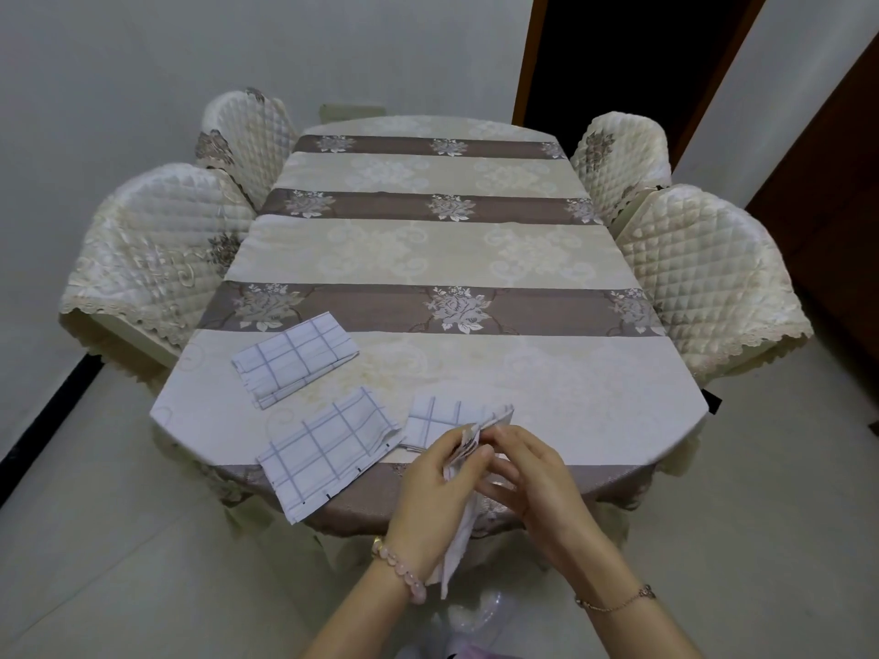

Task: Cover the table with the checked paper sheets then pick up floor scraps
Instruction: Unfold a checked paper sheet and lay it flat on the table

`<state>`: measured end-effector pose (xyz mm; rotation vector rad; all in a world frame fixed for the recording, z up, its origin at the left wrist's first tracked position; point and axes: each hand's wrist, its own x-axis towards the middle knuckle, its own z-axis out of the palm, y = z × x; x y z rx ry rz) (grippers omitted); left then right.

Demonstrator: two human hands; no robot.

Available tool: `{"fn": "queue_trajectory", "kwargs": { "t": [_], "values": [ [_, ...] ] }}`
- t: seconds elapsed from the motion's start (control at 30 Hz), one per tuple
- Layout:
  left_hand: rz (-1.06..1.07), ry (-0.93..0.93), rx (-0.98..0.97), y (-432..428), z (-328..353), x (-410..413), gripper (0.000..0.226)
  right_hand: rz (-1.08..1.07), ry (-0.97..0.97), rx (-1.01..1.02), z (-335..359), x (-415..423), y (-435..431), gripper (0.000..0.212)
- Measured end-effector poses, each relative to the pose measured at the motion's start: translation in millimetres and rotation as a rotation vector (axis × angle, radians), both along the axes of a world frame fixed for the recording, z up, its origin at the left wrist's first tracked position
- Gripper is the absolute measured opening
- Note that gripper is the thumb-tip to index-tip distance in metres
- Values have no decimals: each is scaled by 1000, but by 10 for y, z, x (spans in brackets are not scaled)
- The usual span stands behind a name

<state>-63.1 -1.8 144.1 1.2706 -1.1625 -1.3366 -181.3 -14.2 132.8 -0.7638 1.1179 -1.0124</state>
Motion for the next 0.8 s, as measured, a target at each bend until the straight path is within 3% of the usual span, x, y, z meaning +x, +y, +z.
{"fn": "queue_trajectory", "kwargs": {
  "t": [0.2,0.4,0.8],
  "values": [
    [89,166,97,-7,17,-35,20,-23,21,42,-42,16,-12,36],
    [127,298,209,-7,26,-52,21,-16,39,60,-65,-10,-31,18],
    [371,-145,113,-405,-214,677,22,-149,303,85,-51,-588,-273,15]
  ]
}}
